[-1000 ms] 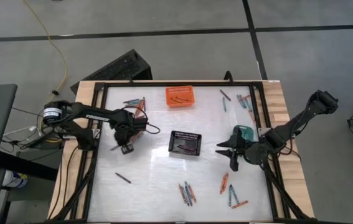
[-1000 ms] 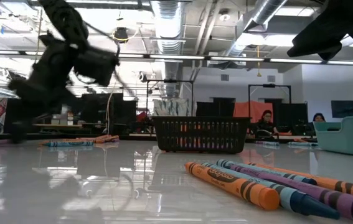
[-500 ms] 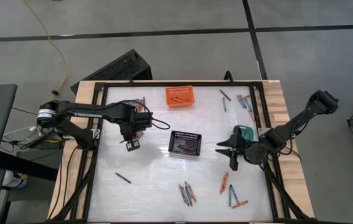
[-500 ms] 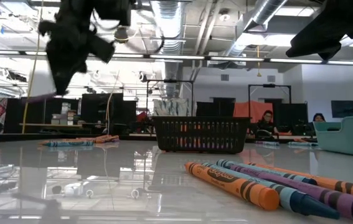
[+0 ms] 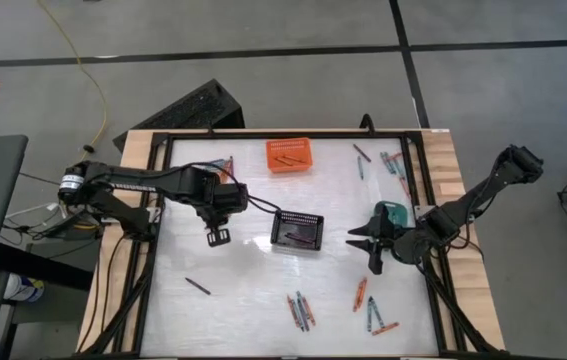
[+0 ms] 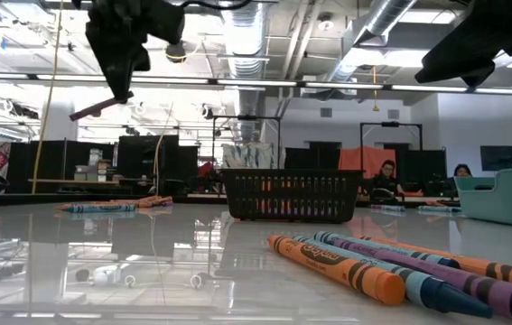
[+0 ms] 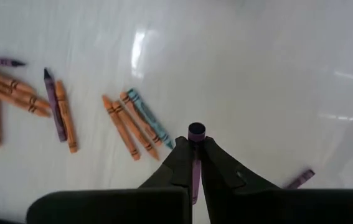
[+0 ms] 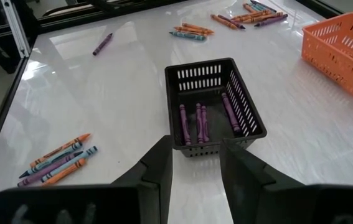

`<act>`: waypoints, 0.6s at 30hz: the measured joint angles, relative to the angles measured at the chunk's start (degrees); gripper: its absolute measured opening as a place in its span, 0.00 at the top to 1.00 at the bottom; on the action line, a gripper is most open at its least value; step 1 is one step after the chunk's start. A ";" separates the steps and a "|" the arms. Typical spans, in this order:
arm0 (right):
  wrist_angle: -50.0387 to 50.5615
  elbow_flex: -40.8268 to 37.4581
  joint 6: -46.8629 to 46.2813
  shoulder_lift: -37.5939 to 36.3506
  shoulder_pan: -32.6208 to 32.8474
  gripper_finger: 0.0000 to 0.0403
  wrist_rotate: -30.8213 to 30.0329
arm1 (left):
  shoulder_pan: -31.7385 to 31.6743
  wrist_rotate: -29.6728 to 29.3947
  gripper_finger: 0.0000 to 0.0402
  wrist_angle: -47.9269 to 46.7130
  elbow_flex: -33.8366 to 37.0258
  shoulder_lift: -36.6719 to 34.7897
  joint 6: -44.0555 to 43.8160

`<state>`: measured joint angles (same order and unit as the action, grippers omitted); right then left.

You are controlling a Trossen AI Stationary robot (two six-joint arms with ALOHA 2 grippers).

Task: Sort crayons
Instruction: Put the violet crayon into the black bin

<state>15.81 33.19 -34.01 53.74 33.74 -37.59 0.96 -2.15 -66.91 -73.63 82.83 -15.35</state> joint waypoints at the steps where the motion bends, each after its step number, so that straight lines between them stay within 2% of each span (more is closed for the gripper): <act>1: 0.00 0.00 0.01 0.00 -0.02 0.68 -0.01 | 0.31 -0.05 1.00 0.40 -0.09 0.00 -0.13; 8: 0.00 0.00 0.23 0.00 0.00 0.68 0.01 | 2.18 -0.16 1.00 6.47 -0.63 0.00 0.20; 18: -0.01 0.00 0.65 0.00 0.00 0.68 0.01 | 3.22 -0.07 1.00 18.26 -0.63 -0.02 5.49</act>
<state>15.80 33.19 -33.36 53.74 33.74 -37.58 4.18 -2.22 -48.65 -74.26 82.81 -9.85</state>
